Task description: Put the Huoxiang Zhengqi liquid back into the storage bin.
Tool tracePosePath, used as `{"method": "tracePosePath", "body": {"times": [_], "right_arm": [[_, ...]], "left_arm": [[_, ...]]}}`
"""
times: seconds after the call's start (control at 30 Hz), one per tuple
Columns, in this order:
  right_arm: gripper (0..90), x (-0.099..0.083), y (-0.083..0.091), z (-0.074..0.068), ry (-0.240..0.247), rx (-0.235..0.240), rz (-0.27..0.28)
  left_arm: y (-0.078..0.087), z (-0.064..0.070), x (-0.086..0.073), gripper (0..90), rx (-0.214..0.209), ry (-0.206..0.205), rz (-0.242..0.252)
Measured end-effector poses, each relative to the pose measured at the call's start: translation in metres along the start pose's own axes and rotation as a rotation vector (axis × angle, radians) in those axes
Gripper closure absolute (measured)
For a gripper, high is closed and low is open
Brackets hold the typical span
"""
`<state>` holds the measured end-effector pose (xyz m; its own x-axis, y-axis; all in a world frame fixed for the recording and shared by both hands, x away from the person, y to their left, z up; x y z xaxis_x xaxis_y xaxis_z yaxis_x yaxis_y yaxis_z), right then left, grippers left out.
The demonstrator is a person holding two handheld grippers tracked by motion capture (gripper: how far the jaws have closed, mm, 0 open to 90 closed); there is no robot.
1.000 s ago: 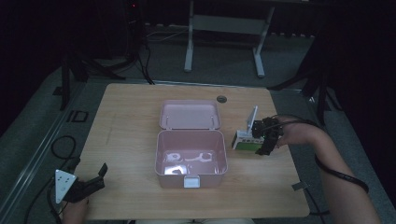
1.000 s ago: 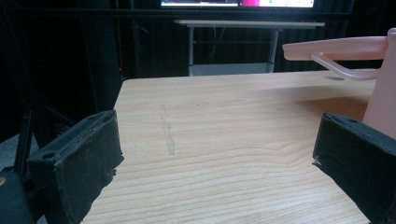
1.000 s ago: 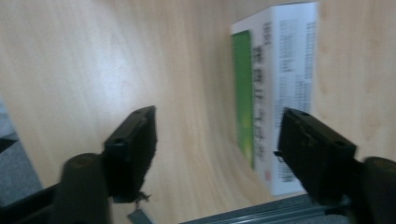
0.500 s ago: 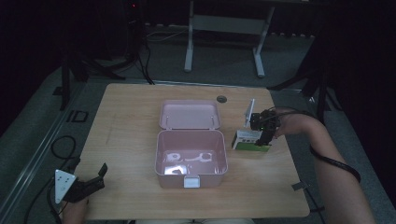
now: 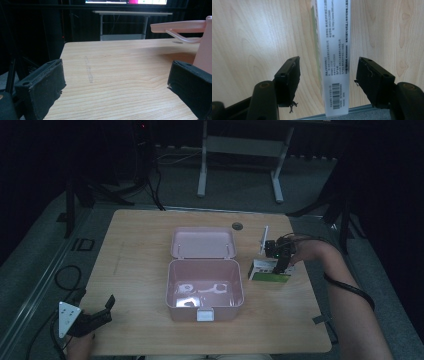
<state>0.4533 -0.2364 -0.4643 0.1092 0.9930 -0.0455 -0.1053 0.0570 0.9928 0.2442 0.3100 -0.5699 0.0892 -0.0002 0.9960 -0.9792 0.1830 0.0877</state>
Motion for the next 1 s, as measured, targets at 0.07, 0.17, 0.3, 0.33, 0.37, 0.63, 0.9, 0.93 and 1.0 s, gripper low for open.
{"method": "tracePosePath", "body": {"times": [0.07,0.17,0.3,0.33,0.37,0.63,0.9,0.93,1.0], "right_arm": [[35.8,0.0,-0.005,0.001,0.005,0.005,-0.001],[39.3,0.0,-0.01,0.003,0.007,0.005,0.001],[40.6,0.002,-0.016,0.003,0.018,0.019,0.0],[41.7,0.002,-0.018,0.004,0.022,0.017,-0.006],[42.6,0.002,-0.02,0.005,0.02,0.014,-0.012],[48.5,0.001,-0.031,0.009,0.008,0.048,-0.001],[52.2,-0.001,-0.041,0.011,0.001,0.052,-0.026],[52.2,-0.001,-0.043,0.012,-0.002,0.055,-0.025],[52.7,-0.001,-0.045,0.011,-0.003,0.06,-0.025]], "left_arm": [[0.0,0.0,0.0,1.1,0.0,0.0,0.0],[0.0,0.0,0.0,1.1,0.0,-0.001,0.001],[0.0,0.0,0.0,1.1,0.001,-0.002,0.0],[0.0,0.0,0.0,1.1,0.001,-0.002,0.001],[0.0,0.0,0.0,1.1,0.001,-0.003,0.001],[0.0,0.0,0.0,1.1,0.002,-0.003,0.001],[0.0,0.001,0.0,1.1,0.006,-0.006,0.001],[0.0,0.001,0.0,1.1,0.006,-0.006,0.002],[0.0,0.001,0.0,1.1,0.007,-0.006,0.001]]}}
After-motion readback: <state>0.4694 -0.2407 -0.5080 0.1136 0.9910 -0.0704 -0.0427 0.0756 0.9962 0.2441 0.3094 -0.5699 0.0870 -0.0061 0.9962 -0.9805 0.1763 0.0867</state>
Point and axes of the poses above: each handheld gripper's, and its own axes: y roughly backward along the jaws, x roughly out of its top, z roughly to its right, the point moved 4 cm from there along -y, roughly forward along the jaws, and after that the axes turned 1 degree about z, right-handed, at the moved point
